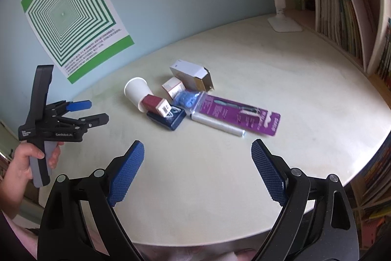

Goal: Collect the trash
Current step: 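Swing both open tools back over the table toward the remaining items, then grasp the white paper cup with the left tool while the right tool grasps the white box, then carry the paper cup and white box to the wastebasket and release both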

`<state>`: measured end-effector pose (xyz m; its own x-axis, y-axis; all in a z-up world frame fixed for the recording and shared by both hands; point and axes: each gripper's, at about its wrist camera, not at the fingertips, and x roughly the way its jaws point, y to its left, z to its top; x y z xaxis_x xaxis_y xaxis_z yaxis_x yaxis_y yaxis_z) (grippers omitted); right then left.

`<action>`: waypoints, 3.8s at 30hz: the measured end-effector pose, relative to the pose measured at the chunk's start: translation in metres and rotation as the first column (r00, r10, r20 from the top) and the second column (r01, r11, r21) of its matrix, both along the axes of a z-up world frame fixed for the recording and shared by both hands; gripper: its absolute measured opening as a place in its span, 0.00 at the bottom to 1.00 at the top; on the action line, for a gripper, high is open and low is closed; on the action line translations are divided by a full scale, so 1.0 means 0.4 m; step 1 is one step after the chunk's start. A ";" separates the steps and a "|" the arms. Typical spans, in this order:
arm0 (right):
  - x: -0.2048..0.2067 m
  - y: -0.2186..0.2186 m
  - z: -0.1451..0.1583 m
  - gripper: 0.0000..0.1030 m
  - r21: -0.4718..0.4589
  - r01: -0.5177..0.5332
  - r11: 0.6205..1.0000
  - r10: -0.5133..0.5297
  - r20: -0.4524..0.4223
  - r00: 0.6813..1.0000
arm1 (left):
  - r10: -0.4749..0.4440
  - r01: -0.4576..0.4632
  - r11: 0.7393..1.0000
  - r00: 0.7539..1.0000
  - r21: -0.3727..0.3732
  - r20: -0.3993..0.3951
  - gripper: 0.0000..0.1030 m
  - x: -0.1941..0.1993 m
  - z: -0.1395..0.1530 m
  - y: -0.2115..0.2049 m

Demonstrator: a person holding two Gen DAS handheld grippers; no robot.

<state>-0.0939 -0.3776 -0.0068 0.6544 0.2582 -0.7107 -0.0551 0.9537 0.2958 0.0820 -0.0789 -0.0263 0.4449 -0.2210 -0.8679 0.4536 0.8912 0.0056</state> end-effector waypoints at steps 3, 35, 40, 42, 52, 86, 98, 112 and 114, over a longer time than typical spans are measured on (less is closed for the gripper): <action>0.066 0.008 -0.005 0.86 -0.009 -0.023 1.000 0.023 -0.010 1.000 | 0.022 -0.022 1.000 1.000 0.003 -0.012 0.93 0.037 -0.007 0.001; 0.618 0.099 -0.189 0.62 0.042 -0.515 0.856 0.511 -0.210 0.833 | 0.459 -0.451 0.888 0.869 0.089 -0.184 0.93 0.309 -0.199 -0.009; 0.654 0.126 -0.215 0.49 0.055 -0.534 0.844 0.531 -0.229 0.816 | 0.471 -0.463 0.882 0.858 0.087 -0.206 0.88 0.318 -0.223 0.002; 0.657 0.118 -0.225 0.44 0.064 -0.537 0.841 0.536 -0.236 0.811 | 0.471 -0.462 0.882 0.855 0.092 -0.216 0.85 0.322 -0.233 0.004; 0.660 0.098 -0.220 0.35 0.094 -0.496 0.863 0.504 -0.222 0.835 | 0.441 -0.429 0.897 0.869 0.104 -0.225 0.60 0.333 -0.260 0.002; 0.330 -0.110 -0.030 0.33 0.014 -0.092 0.996 0.092 -0.038 0.995 | 0.149 -0.150 0.988 0.989 -0.037 -0.008 0.53 0.160 -0.052 -0.091; 0.054 -0.201 0.025 0.33 -0.005 0.176 0.984 -0.176 0.031 0.984 | -0.027 0.037 0.997 0.991 -0.072 0.128 0.53 0.059 0.061 -0.158; -0.356 -0.412 -0.011 0.33 0.037 0.469 0.882 -0.470 0.008 0.883 | -0.387 0.398 0.914 0.914 -0.079 0.122 0.53 -0.154 0.092 -0.535; -0.431 -0.450 -0.027 0.33 0.035 0.501 0.865 -0.501 -0.012 0.865 | -0.441 0.449 0.889 0.892 -0.088 0.095 0.53 -0.205 0.079 -0.612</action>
<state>-0.2663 -0.5578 -0.0176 0.7006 -0.0789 -0.7092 0.4283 0.8414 0.3295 0.0001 -0.3239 0.0052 0.3378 -0.4979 -0.7987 0.8047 0.5929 -0.0293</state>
